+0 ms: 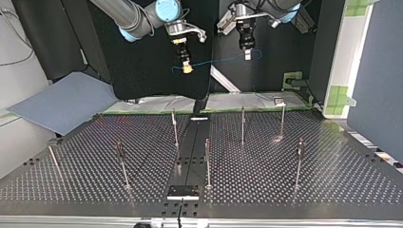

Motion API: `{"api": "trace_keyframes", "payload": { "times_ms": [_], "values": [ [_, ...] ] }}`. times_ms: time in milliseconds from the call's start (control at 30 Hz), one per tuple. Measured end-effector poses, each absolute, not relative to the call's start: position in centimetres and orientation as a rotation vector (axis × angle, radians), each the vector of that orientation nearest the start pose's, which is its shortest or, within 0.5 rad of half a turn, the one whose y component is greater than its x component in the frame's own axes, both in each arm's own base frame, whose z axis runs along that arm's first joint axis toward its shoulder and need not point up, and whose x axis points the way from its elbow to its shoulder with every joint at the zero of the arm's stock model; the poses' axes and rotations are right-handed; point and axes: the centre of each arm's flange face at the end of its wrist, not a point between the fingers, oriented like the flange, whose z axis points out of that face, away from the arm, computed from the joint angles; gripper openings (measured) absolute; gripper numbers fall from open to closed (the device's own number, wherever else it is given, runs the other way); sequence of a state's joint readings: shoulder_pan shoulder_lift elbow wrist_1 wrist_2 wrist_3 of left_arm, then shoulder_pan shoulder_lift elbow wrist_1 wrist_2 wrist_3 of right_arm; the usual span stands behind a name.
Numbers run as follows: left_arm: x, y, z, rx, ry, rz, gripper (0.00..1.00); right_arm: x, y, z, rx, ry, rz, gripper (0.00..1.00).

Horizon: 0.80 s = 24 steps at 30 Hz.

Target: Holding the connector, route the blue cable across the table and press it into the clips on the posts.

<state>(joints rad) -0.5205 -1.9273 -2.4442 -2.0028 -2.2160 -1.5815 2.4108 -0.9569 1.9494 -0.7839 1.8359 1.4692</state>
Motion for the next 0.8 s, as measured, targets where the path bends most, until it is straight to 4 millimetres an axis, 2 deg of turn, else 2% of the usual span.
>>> {"api": "trace_keyframes", "payload": {
  "times_ms": [233, 367, 800],
  "values": [
    [27.5, -23.4, 10.4, -0.124, 1.623, 0.168, 0.0, 49.0, -28.7, 11.0, 1.812, -0.83, 1.501, 0.0],
    [28.6, -23.6, 12.4, -0.179, 1.591, 0.175, 0.0, 50.1, -29.1, 13.8, 1.804, -0.809, 1.56, 0.0],
    [32.2, -23.2, 18.7, -0.34, 1.491, 0.228, 0.0, 51.7, -28.5, 21.7, 1.825, -0.713, 1.696, 0.0]
  ]
}}
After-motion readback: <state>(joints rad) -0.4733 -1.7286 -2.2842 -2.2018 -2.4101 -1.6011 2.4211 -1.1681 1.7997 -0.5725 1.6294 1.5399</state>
